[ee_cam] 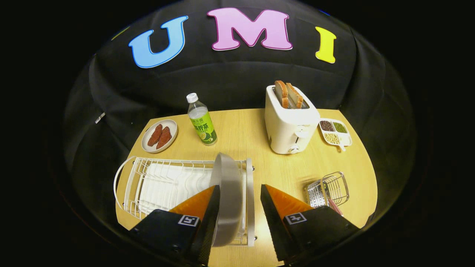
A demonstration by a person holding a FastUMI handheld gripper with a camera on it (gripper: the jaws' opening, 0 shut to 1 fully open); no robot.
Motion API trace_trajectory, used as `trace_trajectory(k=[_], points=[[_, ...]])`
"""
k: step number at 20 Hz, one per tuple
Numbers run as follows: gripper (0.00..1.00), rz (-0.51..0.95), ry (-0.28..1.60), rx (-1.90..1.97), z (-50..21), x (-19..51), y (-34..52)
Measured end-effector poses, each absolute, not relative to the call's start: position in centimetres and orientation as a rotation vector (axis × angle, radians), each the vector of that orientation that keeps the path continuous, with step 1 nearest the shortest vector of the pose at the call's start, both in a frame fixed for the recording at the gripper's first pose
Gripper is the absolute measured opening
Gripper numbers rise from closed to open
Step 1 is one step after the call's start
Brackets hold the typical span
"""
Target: Take the plate from the dish rack, then take the spoon from the basket and place it into the plate.
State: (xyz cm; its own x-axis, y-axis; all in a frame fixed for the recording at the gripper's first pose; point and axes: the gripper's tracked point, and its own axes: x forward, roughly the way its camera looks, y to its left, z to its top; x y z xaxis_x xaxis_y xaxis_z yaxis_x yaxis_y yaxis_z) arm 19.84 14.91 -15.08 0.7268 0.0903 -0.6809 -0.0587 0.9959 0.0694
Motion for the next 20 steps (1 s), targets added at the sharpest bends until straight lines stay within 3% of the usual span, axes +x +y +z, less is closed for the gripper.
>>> trace_trajectory(k=[3, 6, 12, 20], points=[[0.67, 0.087, 0.817, 0.110, -16.5, 19.4, 15.7], [0.35, 0.065, 0.827, 0.117, -16.6, 19.7, 15.6], [0.29, 0.037, 0.808, 0.071, -16.4, 19.3, 15.9], [0.28, -0.012, 0.733, -0.071, -13.6, 20.0, 15.7]])
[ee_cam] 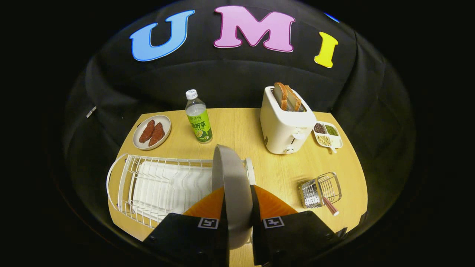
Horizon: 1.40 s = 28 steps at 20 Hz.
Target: Take the plate from the dish rack, then take the spoon from the basket and place it into the plate.
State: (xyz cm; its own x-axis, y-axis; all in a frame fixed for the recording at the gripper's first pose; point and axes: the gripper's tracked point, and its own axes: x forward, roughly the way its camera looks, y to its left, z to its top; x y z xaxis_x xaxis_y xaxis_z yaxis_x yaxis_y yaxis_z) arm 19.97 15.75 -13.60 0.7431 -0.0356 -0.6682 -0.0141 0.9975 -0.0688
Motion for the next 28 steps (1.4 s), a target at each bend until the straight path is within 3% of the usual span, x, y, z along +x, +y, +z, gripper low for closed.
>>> trace_trajectory(k=[9, 17, 28], points=[[0.25, -0.008, 0.723, -0.034, -12.9, 19.3, 13.8], [0.25, 0.159, 0.690, 0.066, -11.3, 15.6, 12.6], [0.25, 0.289, 0.669, 0.232, -8.3, 4.5, 5.6]])
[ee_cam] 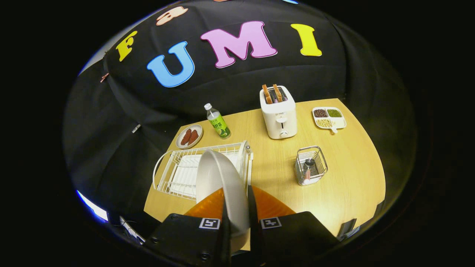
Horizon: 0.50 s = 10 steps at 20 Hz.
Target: Take the plate from the dish rack, then take the spoon from the basket and place it into the plate.
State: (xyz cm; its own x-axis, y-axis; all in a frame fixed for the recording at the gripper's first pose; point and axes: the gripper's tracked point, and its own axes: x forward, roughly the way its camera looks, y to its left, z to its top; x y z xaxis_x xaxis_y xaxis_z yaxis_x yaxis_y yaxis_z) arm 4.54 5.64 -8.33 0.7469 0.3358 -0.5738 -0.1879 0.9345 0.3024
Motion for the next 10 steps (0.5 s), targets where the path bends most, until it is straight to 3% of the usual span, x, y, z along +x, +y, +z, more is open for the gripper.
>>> trace_trajectory(k=[5, 10], points=[[0.24, 0.337, 0.661, 0.271, -9.9, -0.9, 1.5], [0.24, 0.292, 0.742, 0.316, -15.9, -2.4, -3.5]])
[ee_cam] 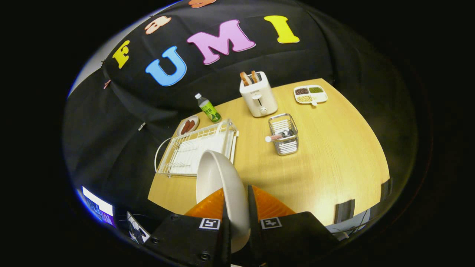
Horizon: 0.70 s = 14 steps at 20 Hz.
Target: Take the plate from the dish rack, then take the spoon from the basket and place it into the plate.
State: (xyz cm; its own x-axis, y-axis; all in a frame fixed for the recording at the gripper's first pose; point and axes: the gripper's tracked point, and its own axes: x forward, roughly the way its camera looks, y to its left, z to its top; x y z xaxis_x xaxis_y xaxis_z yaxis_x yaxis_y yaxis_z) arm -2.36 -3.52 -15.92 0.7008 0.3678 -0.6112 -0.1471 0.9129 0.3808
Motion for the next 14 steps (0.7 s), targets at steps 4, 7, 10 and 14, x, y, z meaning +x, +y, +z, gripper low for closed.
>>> trace_trajectory(k=[4, 7, 10, 14], points=[[0.25, 0.288, 0.818, 0.342, -19.9, -1.1, -5.9], [0.24, 0.306, 0.865, 0.362, -22.2, 1.1, -6.6], [0.24, 0.354, 0.917, 0.368, -24.6, 3.3, -6.4], [0.25, 0.397, 1.002, 0.374, -28.5, 5.3, -5.9]])
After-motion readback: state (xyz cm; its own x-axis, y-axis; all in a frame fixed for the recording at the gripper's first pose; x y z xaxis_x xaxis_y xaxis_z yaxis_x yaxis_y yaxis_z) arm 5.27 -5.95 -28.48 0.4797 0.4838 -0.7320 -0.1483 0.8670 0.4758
